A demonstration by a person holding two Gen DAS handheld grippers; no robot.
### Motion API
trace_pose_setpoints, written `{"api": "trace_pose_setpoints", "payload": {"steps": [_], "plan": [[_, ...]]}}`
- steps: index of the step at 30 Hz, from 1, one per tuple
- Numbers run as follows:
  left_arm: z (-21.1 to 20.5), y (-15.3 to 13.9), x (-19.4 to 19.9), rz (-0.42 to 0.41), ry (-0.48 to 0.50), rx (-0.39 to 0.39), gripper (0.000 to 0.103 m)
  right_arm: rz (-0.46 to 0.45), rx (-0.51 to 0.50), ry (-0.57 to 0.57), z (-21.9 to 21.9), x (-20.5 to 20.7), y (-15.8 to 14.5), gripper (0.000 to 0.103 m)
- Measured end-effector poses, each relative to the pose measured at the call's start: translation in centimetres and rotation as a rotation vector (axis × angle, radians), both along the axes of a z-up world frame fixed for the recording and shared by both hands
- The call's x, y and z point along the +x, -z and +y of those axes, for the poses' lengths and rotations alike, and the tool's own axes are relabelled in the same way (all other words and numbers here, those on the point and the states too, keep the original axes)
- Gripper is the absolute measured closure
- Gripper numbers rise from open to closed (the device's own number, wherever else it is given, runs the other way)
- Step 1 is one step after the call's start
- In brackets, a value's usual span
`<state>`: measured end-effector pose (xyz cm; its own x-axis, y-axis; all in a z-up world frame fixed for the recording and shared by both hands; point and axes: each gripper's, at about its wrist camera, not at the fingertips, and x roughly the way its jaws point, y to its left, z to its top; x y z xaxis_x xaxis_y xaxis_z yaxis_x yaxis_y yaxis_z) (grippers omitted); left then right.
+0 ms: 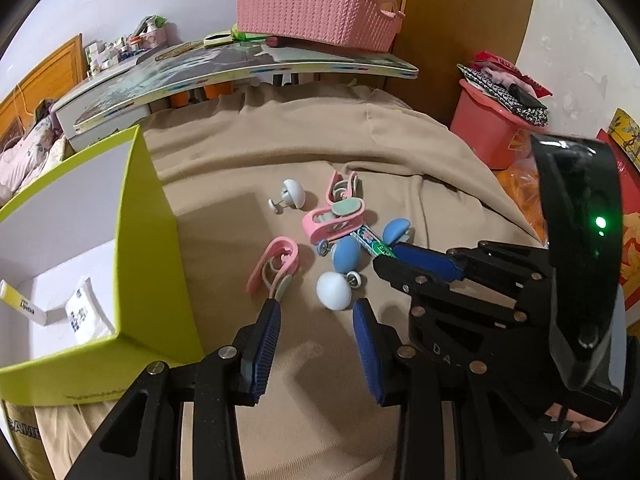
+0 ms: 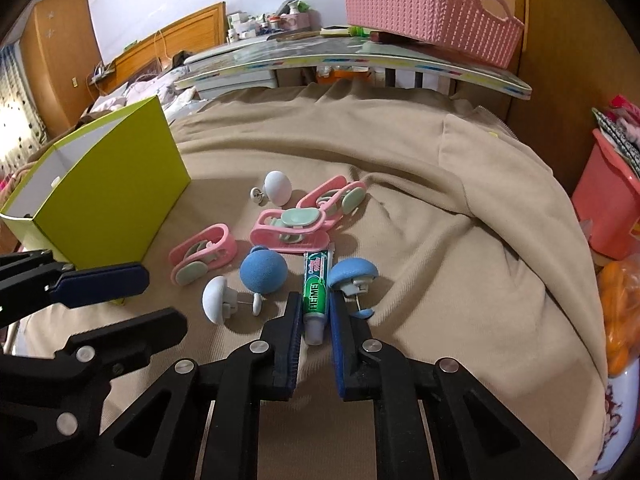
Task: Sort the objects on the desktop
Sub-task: 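Close the right tool on the toothpaste tube while the left tool grasps the white egg knob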
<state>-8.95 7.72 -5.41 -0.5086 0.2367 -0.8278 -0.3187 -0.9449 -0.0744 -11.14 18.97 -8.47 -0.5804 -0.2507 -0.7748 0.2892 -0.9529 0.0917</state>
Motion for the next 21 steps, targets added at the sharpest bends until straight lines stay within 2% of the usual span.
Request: {"api": "trace_pose_setpoints", "payload": {"steps": [21], "plan": [[1.7,1.2,-1.8,0.006,0.046,-0.021,0.065,-0.002,-0.055,0.032,2.3,2.5,-0.9,0.09]]}}
